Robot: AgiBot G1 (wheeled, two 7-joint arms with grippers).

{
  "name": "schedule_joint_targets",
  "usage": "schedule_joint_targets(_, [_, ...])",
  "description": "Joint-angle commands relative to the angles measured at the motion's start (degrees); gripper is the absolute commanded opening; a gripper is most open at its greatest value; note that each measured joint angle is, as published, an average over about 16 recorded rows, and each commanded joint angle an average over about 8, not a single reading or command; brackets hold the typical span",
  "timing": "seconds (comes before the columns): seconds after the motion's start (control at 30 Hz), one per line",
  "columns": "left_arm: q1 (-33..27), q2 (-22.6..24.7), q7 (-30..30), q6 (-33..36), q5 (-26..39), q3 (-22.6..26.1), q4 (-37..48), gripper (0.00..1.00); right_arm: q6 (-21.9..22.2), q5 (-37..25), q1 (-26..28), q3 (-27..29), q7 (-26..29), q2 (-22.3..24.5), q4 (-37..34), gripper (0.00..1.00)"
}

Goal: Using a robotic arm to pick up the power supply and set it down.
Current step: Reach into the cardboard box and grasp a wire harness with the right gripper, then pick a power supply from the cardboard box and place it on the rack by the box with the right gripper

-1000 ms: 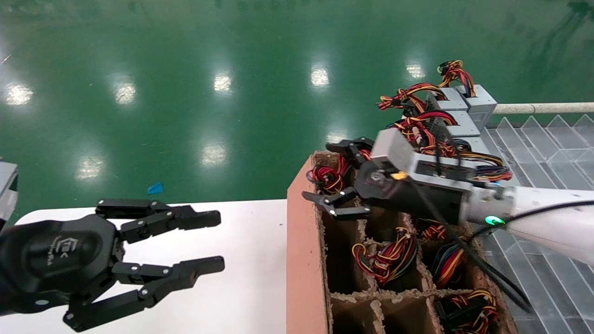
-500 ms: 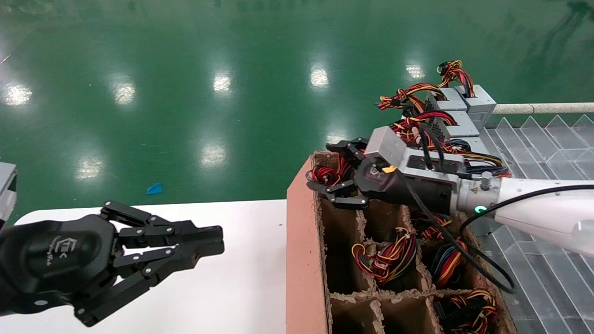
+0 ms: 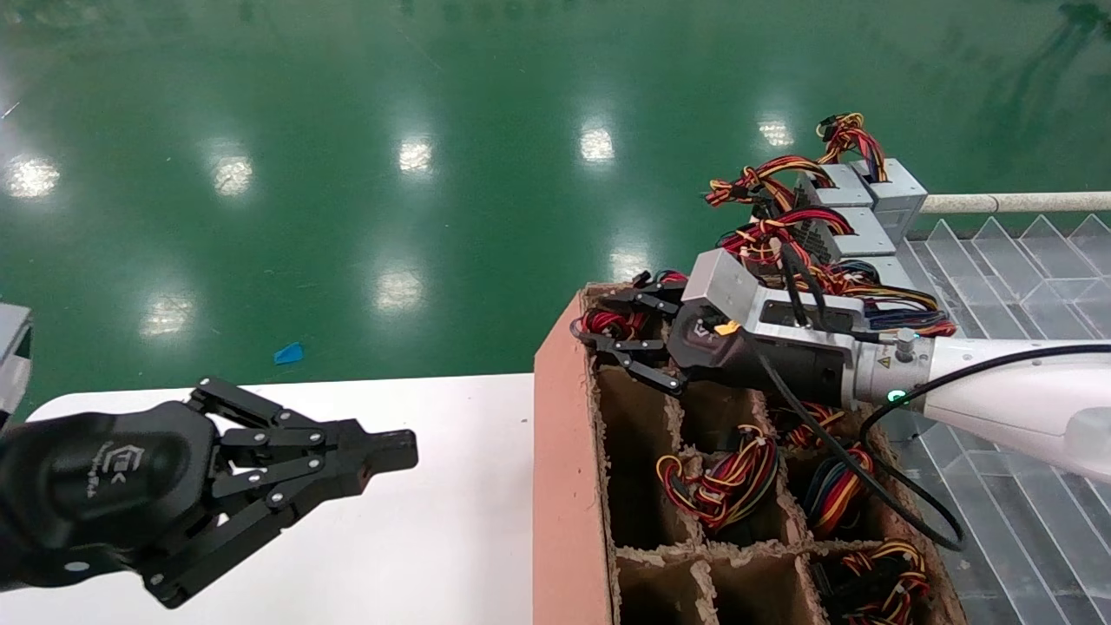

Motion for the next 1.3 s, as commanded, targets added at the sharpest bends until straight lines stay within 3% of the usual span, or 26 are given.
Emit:
schedule_joint_targets(0.03, [0.00, 0.00, 0.00, 0.00, 0.00, 0.00, 0.00, 0.00, -0.22, -0.23, 0.35, -0.14, -0.61, -0.13, -0.79, 0.00])
schedule_joint_targets(0.67, [0.00, 0.00, 0.00, 0.00, 0.00, 0.00, 0.00, 0.00, -3.14, -2.01, 2.84, -1.23, -4.50, 1.05, -0.69, 0.00])
schedule_joint_targets(1.0, [0.00, 0.00, 0.00, 0.00, 0.00, 0.00, 0.00, 0.00, -6.28, 1.70, 3.23, 1.60, -7.38, 5.47, 8.42, 0.00])
schedule_joint_targets(1.3, [0.00, 0.00, 0.00, 0.00, 0.00, 0.00, 0.00, 0.00, -4.58, 6.81, 2.74, 6.36, -8.65, 10.13, 19.89, 0.00])
